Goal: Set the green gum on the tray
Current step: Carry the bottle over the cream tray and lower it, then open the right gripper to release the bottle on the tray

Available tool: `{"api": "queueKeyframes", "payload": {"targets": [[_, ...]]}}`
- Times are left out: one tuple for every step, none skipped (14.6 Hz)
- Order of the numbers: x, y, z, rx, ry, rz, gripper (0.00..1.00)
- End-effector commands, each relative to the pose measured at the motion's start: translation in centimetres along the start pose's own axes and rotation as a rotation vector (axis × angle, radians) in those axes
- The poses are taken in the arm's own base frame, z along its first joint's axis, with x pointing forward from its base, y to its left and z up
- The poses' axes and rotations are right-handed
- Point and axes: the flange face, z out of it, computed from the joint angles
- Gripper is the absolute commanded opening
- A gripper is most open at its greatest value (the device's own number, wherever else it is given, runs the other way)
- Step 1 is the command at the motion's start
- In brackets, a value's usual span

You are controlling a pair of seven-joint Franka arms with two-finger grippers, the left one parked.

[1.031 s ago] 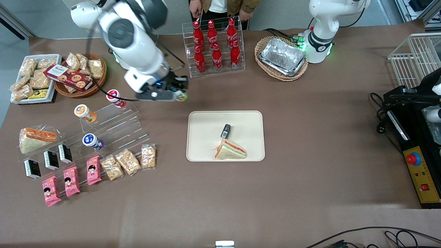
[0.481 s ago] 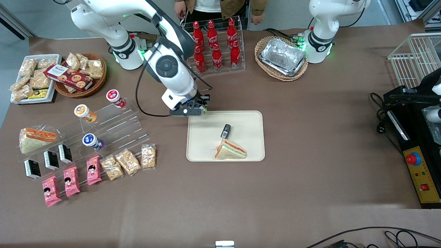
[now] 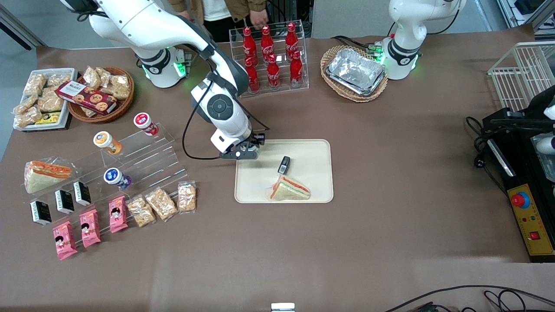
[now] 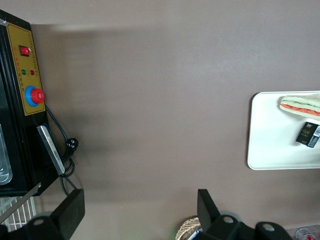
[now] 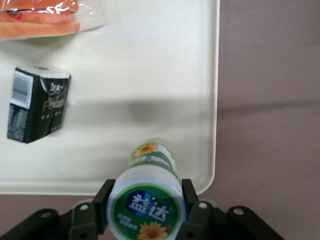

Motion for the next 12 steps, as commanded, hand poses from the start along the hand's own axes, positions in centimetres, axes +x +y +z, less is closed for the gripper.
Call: {"api": "queueKeyframes", "payload": {"targets": [[0.7,-0.4,1.2,0.01,0.033,0.001,0.17],[0.8,-0.4,1.4,0.012,0.038,0.0,0.17],[0.9,-0.4,1.8,0.016,0.039,0.0,0.19],[1.0,-0.4,2.1,0.02,0.04,0.002,0.28],[1.6,0.1,2.4,0.021,0.046,0.014,0.29],[1.7,0.1,2.7,0.025,0.051,0.015,0.29],[1.8,0.1,2.8,0.028,0.052,0.015,0.37],[1.8,0.1,3.0,0.027,0.05,0.016,0.42],[1.8,0.1,3.0,0.028,0.051,0.016,0.45],[1.8,0.1,2.9,0.028,0.051,0.016,0.59],[1.8,0.1,2.9,0.028,0.051,0.017,0.86],[1.9,0.2,2.9,0.028,0.051,0.02,1.0]]}}
